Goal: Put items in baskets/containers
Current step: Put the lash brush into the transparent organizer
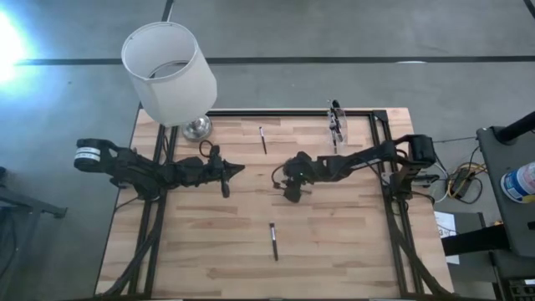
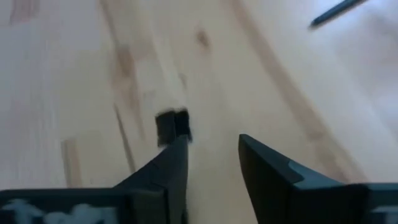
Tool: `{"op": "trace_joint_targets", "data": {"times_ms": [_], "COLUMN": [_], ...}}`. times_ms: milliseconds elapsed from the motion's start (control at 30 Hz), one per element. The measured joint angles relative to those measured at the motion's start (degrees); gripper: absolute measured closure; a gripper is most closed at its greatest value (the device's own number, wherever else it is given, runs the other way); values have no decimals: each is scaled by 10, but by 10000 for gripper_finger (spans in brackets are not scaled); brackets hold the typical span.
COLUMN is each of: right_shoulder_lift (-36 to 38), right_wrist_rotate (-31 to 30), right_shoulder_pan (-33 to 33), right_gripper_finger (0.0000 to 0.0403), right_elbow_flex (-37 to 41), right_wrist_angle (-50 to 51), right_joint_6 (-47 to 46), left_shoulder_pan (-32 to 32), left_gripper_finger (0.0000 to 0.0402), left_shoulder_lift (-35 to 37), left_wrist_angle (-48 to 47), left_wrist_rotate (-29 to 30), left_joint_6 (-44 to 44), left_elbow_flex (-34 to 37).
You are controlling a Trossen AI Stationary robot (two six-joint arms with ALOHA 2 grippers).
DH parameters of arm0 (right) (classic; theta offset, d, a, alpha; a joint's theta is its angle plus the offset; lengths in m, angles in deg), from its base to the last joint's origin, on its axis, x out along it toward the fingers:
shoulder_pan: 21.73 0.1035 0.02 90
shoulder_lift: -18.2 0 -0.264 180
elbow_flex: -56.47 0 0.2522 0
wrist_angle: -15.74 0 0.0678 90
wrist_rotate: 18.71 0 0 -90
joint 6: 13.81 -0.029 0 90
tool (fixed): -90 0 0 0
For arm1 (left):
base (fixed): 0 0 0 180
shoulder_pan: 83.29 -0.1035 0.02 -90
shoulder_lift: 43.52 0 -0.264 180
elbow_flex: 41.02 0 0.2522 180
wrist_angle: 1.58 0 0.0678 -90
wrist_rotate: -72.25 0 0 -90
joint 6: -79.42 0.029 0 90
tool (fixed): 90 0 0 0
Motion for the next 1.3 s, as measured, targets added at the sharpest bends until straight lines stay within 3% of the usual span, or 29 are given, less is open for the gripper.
{"op": "trace_joint_targets", "data": {"times_ms": [233,667,933,1100,1300], "right_shoulder_lift": [-30,-97,-98,-112,-140], "right_wrist_rotate": [15,28,24,77,90], "right_shoulder_pan": [10,16,16,16,16], "right_gripper_finger": [238,304,289,286,301], "right_elbow_flex": [-39,-127,-180,-180,-185], "right_wrist_angle": [80,145,174,175,170], "right_joint_6": [49,132,181,207,244], "left_shoulder_pan": [0,1,0,0,0], "left_gripper_finger": [402,402,402,402,402], "left_shoulder_lift": [0,0,0,0,0], "left_wrist_angle": [-1,0,0,0,0], "left_wrist_rotate": [-5,-16,-15,-15,-15], "left_joint_6": [-18,-30,-30,-30,-30], "left_elbow_flex": [0,-1,-2,-2,-2]}}
